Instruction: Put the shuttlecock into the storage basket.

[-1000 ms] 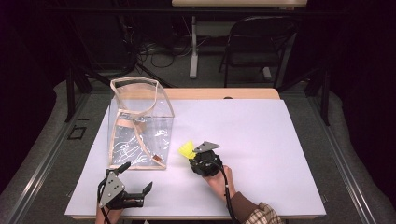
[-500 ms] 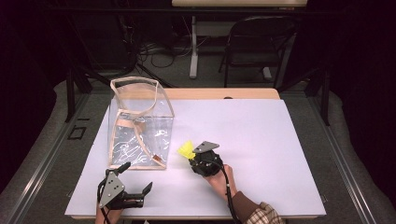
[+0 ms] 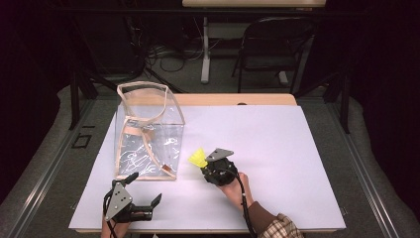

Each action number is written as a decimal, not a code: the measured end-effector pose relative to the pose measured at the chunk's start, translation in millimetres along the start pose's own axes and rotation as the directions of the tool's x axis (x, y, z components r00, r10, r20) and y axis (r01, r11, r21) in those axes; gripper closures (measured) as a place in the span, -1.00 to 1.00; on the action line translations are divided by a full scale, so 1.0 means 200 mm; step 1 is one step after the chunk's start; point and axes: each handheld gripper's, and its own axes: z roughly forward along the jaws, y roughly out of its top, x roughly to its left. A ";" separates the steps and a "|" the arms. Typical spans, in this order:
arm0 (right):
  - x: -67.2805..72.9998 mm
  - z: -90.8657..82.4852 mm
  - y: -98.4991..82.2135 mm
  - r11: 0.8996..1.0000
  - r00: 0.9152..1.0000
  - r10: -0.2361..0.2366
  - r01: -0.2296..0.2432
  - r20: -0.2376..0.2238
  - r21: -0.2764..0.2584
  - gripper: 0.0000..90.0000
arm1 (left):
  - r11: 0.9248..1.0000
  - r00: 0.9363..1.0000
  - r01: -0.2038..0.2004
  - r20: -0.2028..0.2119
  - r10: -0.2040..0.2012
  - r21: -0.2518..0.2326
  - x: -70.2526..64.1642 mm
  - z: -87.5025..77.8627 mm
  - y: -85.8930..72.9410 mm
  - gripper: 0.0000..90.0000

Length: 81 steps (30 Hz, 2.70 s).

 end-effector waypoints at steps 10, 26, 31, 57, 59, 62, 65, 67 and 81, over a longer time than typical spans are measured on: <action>-0.01 -0.01 0.01 1.000 1.000 -0.020 0.020 -0.011 0.005 0.43 | 1.000 1.000 0.000 -0.001 0.000 0.000 0.00 0.00 0.00 -1.00; -0.04 -0.02 0.02 0.999 0.999 -0.034 0.034 -0.025 0.021 0.44 | 1.000 1.000 0.001 -0.004 -0.001 0.001 0.00 0.00 0.00 -1.00; -0.06 -0.02 0.04 0.999 0.999 -0.040 0.041 -0.028 0.019 0.44 | 1.000 1.000 0.001 -0.005 -0.001 0.000 0.00 0.00 0.00 -1.00; -0.11 -0.02 0.11 0.996 0.996 -0.070 0.072 -0.052 0.044 0.44 | 1.000 1.000 0.002 -0.008 -0.002 0.000 0.00 0.00 0.00 -1.00; -0.12 -0.02 0.11 0.996 0.996 -0.070 0.072 -0.053 0.044 0.44 | 1.000 1.000 0.002 -0.008 -0.002 0.000 0.00 0.00 0.00 -1.00; -0.12 -0.03 0.13 0.995 0.995 -0.079 0.082 -0.057 0.049 0.44 | 1.000 1.000 0.001 -0.008 -0.001 0.000 0.00 0.00 0.00 -1.00; -0.12 -0.03 0.14 0.995 0.995 -0.083 0.086 -0.060 0.048 0.43 | 1.000 1.000 0.002 -0.008 -0.002 0.000 0.00 0.00 0.00 -1.00; -0.12 -0.03 0.15 0.995 0.994 -0.089 0.091 -0.060 0.049 0.44 | 1.000 1.000 0.000 -0.007 0.000 0.001 0.00 0.00 0.00 -1.00; -0.13 -0.08 0.21 0.993 0.993 -0.107 0.110 -0.054 0.048 0.43 | 1.000 1.000 0.000 -0.007 0.000 0.002 0.01 0.00 0.00 -1.00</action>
